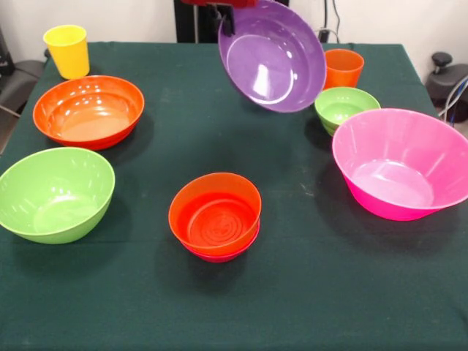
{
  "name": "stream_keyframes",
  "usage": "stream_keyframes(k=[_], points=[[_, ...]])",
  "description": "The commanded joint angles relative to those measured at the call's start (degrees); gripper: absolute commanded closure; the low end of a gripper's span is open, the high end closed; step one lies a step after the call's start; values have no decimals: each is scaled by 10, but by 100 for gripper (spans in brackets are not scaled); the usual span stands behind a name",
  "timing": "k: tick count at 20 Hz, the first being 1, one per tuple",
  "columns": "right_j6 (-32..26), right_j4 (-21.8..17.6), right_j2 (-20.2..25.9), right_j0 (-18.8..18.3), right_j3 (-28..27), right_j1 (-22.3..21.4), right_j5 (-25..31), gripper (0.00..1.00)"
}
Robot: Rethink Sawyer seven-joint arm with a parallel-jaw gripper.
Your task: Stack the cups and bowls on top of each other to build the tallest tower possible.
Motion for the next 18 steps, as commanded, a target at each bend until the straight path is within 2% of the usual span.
stream_keyframes(k=[1, 8, 14, 18], points=[[-55, -15, 33, 37, -115, 67, 66, 100], [-88, -31, 36, 51, -203, 113, 85, 100], [-99, -28, 33, 43, -245, 131, 113, 100], [-121, -41, 32, 35, -306, 162, 142, 100]])
